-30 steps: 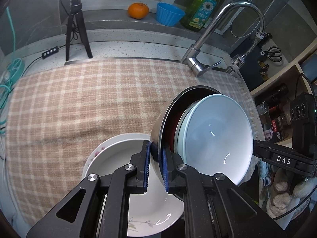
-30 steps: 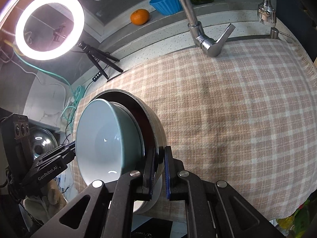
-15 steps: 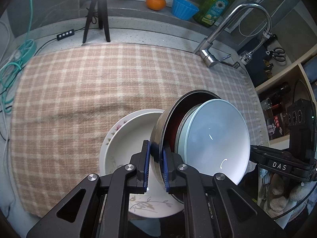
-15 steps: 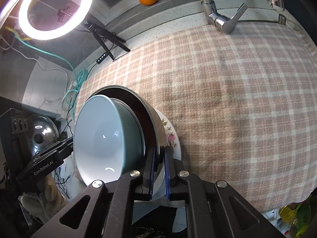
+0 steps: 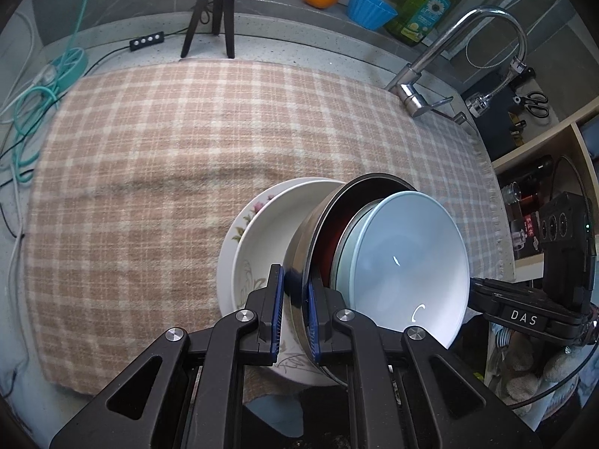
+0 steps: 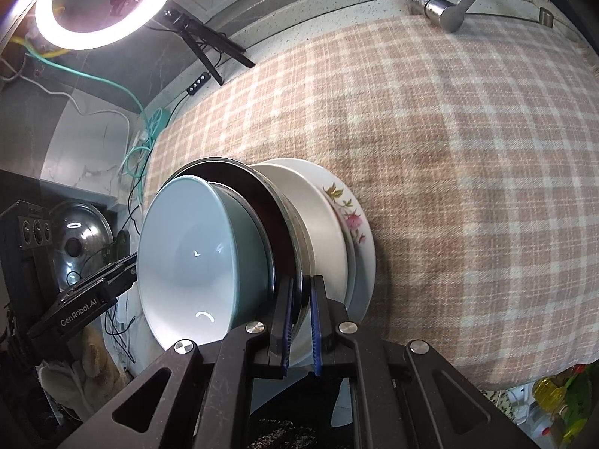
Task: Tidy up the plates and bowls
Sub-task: 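Lower the bowl stack onto the plates and open both grippers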
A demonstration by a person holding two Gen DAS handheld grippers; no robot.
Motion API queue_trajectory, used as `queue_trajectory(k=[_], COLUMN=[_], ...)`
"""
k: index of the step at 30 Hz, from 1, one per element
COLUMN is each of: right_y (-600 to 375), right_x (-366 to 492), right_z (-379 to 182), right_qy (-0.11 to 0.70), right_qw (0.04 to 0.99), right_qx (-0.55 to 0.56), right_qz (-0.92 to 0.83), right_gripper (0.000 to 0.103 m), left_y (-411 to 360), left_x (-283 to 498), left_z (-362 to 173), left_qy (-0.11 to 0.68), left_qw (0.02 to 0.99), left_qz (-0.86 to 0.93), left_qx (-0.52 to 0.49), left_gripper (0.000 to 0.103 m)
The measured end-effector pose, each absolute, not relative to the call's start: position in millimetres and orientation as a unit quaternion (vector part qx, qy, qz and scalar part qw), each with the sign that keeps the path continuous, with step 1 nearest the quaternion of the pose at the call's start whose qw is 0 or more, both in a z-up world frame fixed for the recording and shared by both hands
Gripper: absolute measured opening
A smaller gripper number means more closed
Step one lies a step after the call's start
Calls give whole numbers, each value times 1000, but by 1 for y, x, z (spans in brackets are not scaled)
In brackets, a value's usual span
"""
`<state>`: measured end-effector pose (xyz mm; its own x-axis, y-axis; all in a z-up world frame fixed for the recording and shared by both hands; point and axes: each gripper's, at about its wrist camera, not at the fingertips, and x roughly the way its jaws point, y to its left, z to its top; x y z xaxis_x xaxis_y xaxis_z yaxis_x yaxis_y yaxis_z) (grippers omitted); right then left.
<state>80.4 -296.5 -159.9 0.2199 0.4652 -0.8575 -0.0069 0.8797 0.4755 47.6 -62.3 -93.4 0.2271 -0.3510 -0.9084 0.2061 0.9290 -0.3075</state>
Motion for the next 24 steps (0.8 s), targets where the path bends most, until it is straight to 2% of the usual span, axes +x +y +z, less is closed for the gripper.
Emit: queue_trajectory(k=[18,24], right_y=[-287,-278], right_x=[80,76], right_z=[-163,-155], right_qy=[607,597], right_qw=[754,770], right_qx=[191,160], right_qz=[162,161], right_gripper=[10,11], left_y=[-53,-53], left_x=[48,47], left_z=[-102,-101], left_qy=[599,591], left_qw=[781,788], left_qz=[-165,-159], left_qx=[-71,-65], left_gripper=[7,9])
